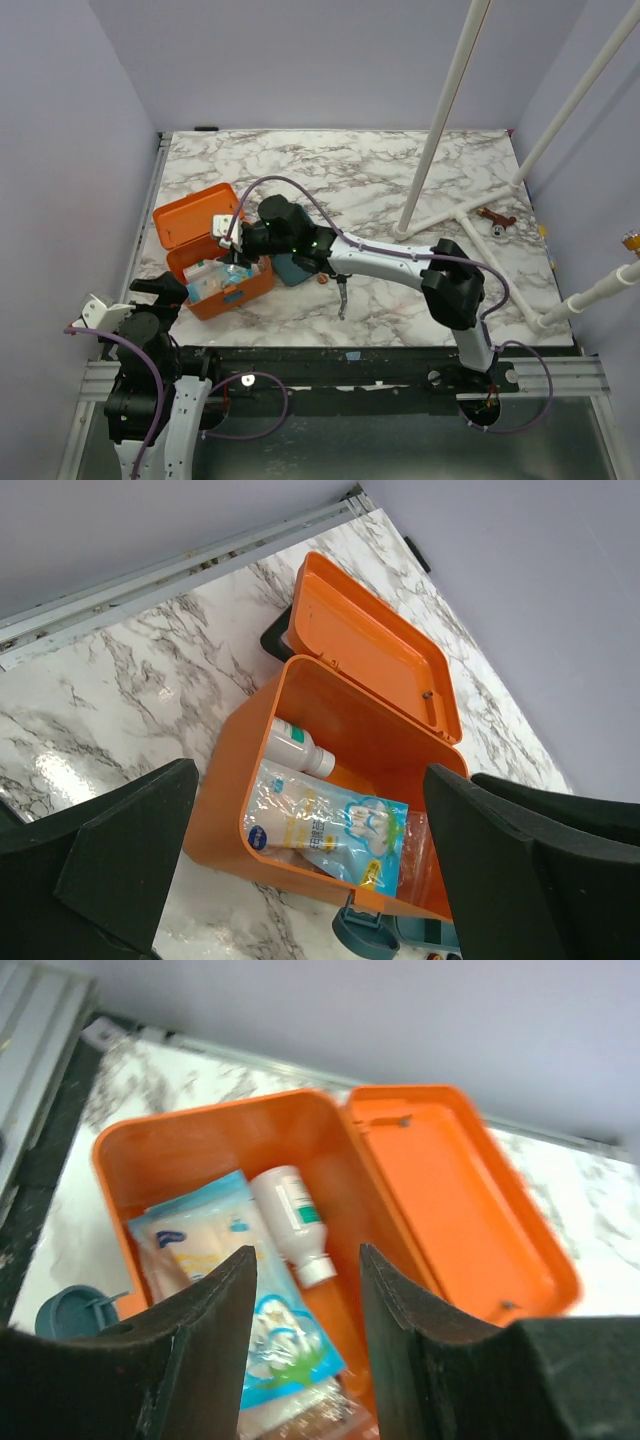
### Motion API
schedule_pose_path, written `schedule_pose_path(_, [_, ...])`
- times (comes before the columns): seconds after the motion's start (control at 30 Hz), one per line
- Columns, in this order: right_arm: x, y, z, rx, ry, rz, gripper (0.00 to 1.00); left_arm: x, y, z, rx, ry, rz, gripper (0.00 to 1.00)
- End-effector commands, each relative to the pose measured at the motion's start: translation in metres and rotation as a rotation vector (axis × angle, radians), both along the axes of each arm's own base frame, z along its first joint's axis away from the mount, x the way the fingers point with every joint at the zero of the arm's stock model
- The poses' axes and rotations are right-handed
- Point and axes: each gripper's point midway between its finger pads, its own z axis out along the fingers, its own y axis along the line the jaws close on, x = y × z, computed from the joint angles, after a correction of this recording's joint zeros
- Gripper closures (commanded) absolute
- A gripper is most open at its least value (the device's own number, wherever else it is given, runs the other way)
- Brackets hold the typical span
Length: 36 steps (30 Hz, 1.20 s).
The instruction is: Organize the medicine kit
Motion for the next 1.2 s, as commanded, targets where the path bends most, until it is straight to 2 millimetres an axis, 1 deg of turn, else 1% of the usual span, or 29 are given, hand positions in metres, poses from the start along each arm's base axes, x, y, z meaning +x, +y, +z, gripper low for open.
schedule_pose_path(0.0, [0.029,-0.021,0.064,0.142,-0.032,-0.253,0.51,0.001,0.000,0.006,0.018,-0.012,-0.006,0.02])
schedule_pose_path(0.1, [0.045,-0.043,0.073,0.161,0.021,-0.418,0.48,0.003,-0.002,0.006,0.024,-0.008,-0.025,0.01])
schedule_pose_path(0.13, [0.052,-0.053,0.073,0.162,0.032,-0.486,0.47,0.004,-0.003,0.006,0.025,-0.009,-0.031,0.01])
schedule_pose_path(0.23, [0.063,-0.082,0.074,0.160,0.075,-0.644,0.43,0.006,-0.006,0.006,0.030,-0.004,-0.048,0.01])
schedule_pose_path(0.27, [0.066,-0.093,0.072,0.150,0.088,-0.700,0.40,0.007,-0.006,0.006,0.030,-0.004,-0.053,0.01])
schedule_pose_path(0.37, [0.068,-0.122,0.063,0.110,0.131,-0.812,0.38,0.009,-0.008,0.005,0.035,0.000,-0.067,0.02])
schedule_pose_path(0.5, [0.068,-0.163,0.038,0.015,0.191,-0.979,0.37,0.012,-0.013,0.006,0.042,0.002,-0.095,0.02])
schedule_pose_path(0.63, [0.055,-0.197,0.013,-0.077,0.303,-1.100,0.37,0.017,-0.018,0.005,0.052,0.010,-0.135,0.02])
schedule_pose_path(0.83, [0.015,-0.223,-0.034,-0.178,0.504,-1.101,0.37,0.030,-0.032,0.002,0.075,0.041,-0.224,0.02])
schedule_pose_path(0.93, [0.005,-0.239,-0.057,-0.227,0.551,-1.144,0.37,0.037,-0.039,-0.001,0.084,0.067,-0.273,0.02])
schedule_pose_path(1.03, [-0.002,-0.250,-0.078,-0.271,0.579,-1.180,0.37,0.043,-0.047,-0.005,0.089,0.095,-0.323,0.02])
schedule_pose_path(1.17, [-0.010,-0.255,-0.104,-0.322,0.618,-1.197,0.38,0.049,-0.055,-0.010,0.093,0.129,-0.372,0.02])
